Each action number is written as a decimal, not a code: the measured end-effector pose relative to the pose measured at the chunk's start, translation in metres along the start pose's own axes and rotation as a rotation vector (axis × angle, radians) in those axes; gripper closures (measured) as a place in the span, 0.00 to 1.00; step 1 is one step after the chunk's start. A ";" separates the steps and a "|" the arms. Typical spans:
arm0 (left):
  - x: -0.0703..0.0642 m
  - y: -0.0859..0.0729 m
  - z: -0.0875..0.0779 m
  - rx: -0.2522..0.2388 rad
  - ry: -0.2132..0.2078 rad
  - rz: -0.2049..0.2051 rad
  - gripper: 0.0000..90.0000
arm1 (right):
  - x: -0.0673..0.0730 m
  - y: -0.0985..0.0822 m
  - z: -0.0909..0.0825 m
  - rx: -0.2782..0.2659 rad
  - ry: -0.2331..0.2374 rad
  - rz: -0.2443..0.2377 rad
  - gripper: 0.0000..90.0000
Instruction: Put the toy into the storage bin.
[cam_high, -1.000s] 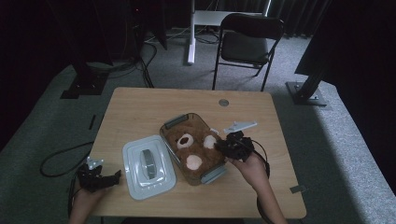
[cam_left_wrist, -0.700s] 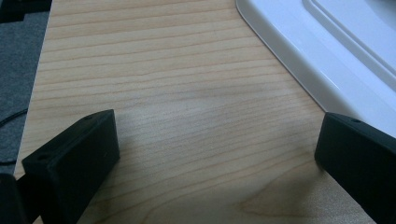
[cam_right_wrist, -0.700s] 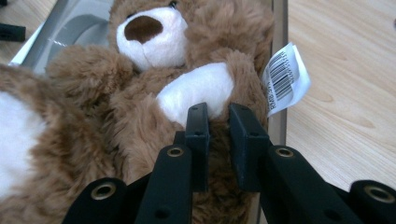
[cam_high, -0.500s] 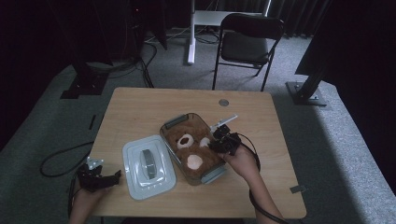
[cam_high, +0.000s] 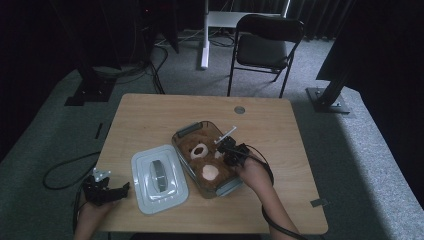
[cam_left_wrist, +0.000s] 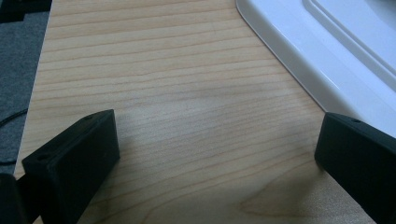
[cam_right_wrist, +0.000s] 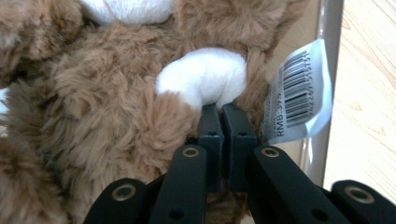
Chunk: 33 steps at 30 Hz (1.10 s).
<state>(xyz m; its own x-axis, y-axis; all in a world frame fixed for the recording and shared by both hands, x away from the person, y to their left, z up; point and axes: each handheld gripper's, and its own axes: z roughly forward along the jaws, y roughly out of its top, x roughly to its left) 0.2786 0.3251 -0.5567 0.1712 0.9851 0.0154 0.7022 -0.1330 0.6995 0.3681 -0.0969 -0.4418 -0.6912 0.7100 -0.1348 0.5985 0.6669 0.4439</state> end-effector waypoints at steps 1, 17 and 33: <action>0.000 0.000 0.000 0.000 0.000 0.000 0.01 | -0.001 -0.001 -0.001 -0.009 0.006 0.011 0.97; 0.000 0.000 0.000 -0.001 0.000 0.000 0.01 | -0.015 -0.020 -0.044 -0.242 0.125 0.115 0.77; 0.000 0.000 0.000 0.000 0.000 0.000 0.01 | 0.034 -0.025 -0.107 -0.408 0.260 -0.057 0.73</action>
<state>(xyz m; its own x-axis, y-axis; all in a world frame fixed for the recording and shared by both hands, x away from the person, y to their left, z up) 0.2786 0.3251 -0.5567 0.1710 0.9851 0.0155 0.7023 -0.1329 0.6993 0.2858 -0.1140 -0.3626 -0.8277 0.5601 0.0338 0.3851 0.5232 0.7602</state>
